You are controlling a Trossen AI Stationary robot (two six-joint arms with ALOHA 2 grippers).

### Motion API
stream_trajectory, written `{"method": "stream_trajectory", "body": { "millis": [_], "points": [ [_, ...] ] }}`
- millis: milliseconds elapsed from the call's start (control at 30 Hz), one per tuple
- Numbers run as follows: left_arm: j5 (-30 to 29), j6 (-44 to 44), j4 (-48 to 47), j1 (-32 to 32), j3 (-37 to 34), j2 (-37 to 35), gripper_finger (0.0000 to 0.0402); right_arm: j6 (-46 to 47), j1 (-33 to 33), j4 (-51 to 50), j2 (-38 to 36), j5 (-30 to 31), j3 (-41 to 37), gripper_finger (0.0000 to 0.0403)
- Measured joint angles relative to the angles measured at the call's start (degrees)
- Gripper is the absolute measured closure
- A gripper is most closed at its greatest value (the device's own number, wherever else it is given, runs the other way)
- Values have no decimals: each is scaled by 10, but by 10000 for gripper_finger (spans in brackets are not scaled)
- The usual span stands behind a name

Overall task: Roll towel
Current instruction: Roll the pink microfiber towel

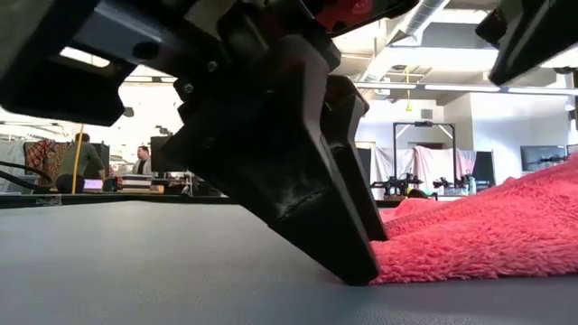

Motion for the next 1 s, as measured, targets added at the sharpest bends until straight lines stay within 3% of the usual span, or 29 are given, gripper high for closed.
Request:
{"method": "stream_trajectory", "body": {
  "millis": [333, 700, 1000],
  "points": [
    [-43, -89, 46, 0, 0, 0, 249, 48, 38, 4, 119, 6, 127, 304],
    [-43, -201, 62, -4, 0, 0, 249, 66, 68, -141, 207, -19, 130, 304],
    [-30, -258, 62, -5, 0, 0, 249, 57, 71, -137, 212, -7, 130, 304]
  ]
}}
